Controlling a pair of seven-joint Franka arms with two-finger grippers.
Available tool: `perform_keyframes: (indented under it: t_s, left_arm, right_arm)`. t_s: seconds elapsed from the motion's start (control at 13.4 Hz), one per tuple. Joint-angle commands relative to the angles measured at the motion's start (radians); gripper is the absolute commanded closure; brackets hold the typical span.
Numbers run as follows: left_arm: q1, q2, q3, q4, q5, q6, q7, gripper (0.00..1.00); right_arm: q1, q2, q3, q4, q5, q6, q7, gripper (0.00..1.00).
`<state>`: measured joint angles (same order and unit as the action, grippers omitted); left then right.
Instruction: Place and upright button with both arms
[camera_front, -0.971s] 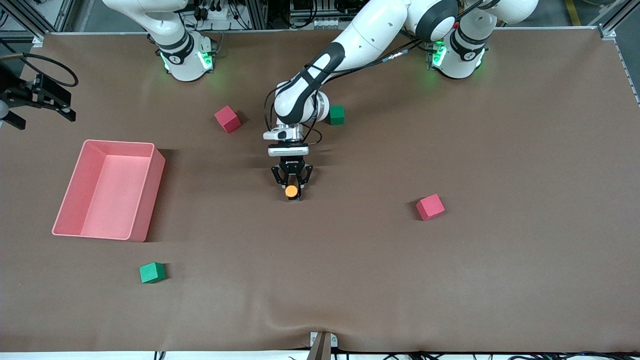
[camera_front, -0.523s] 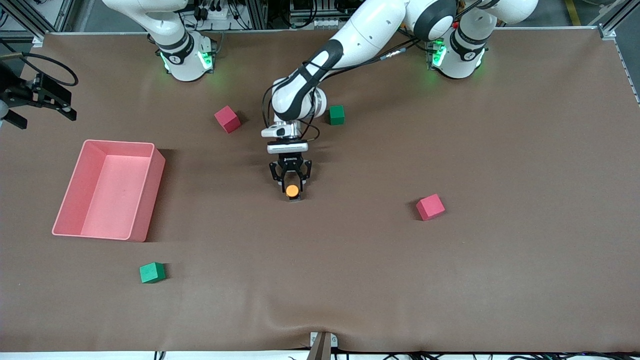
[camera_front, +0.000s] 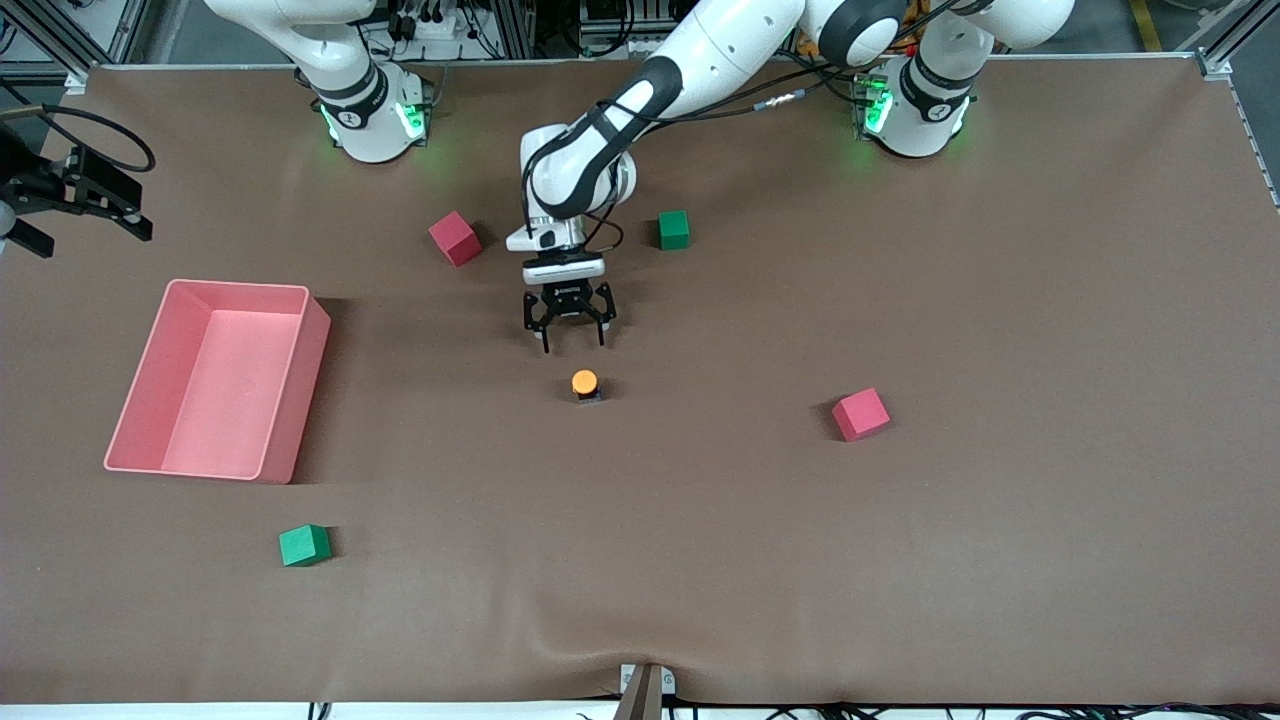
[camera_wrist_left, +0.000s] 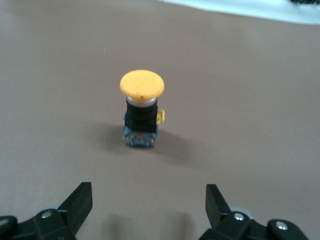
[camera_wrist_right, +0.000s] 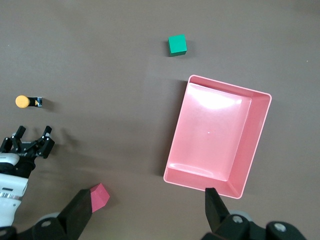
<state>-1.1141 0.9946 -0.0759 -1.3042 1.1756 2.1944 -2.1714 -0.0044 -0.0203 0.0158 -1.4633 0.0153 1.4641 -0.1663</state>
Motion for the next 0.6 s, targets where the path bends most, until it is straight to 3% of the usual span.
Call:
perform_keyframes:
  t_s: [0.0, 0.22, 0.52]
  left_arm:
    - [0.000, -0.080, -0.024, -0.015, -0.146, -0.030, 0.126, 0.00]
    - [0.013, -0.166, -0.028, -0.014, -0.314, -0.032, 0.261, 0.00]
    - [0.103, -0.353, -0.024, -0.018, -0.664, -0.064, 0.559, 0.00]
  right_arm:
    - [-0.011, -0.015, 0.004, -0.011, 0.015, -0.005, -0.015, 0.00]
    - [-0.011, -0.015, 0.004, -0.011, 0.015, -0.005, -0.013, 0.00]
    - [-0.009, -0.015, 0.004, -0.011, 0.017, -0.004, -0.002, 0.00]
